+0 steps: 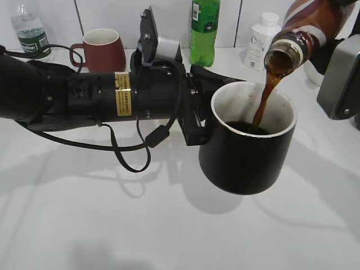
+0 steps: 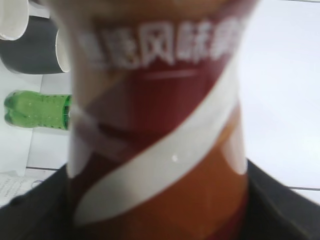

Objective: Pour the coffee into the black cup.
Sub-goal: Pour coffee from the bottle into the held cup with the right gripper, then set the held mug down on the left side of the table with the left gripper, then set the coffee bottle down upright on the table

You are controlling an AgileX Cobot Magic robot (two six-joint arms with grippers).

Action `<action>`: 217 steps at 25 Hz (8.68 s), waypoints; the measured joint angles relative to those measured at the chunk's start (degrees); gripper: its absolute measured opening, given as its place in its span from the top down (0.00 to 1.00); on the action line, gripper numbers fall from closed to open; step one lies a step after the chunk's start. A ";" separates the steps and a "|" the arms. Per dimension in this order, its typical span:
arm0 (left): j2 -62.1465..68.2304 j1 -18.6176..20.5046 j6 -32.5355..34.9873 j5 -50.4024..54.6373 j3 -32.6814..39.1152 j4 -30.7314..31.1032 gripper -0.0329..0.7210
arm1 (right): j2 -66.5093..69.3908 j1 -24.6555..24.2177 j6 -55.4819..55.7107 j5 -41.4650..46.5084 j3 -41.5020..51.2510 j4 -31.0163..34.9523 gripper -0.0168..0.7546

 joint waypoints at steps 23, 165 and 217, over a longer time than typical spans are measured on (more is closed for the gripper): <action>-0.02 0.00 0.00 0.00 0.00 0.00 0.91 | 0.00 0.00 -4.60 -0.19 -0.04 0.16 0.30; 15.42 40.84 23.58 -7.68 7.05 -33.77 0.56 | 1.10 0.00 84.84 8.98 -0.19 2.32 0.30; -12.34 40.63 21.83 -6.90 29.05 -26.00 0.56 | 50.78 0.00 68.08 -6.72 -23.67 18.33 0.30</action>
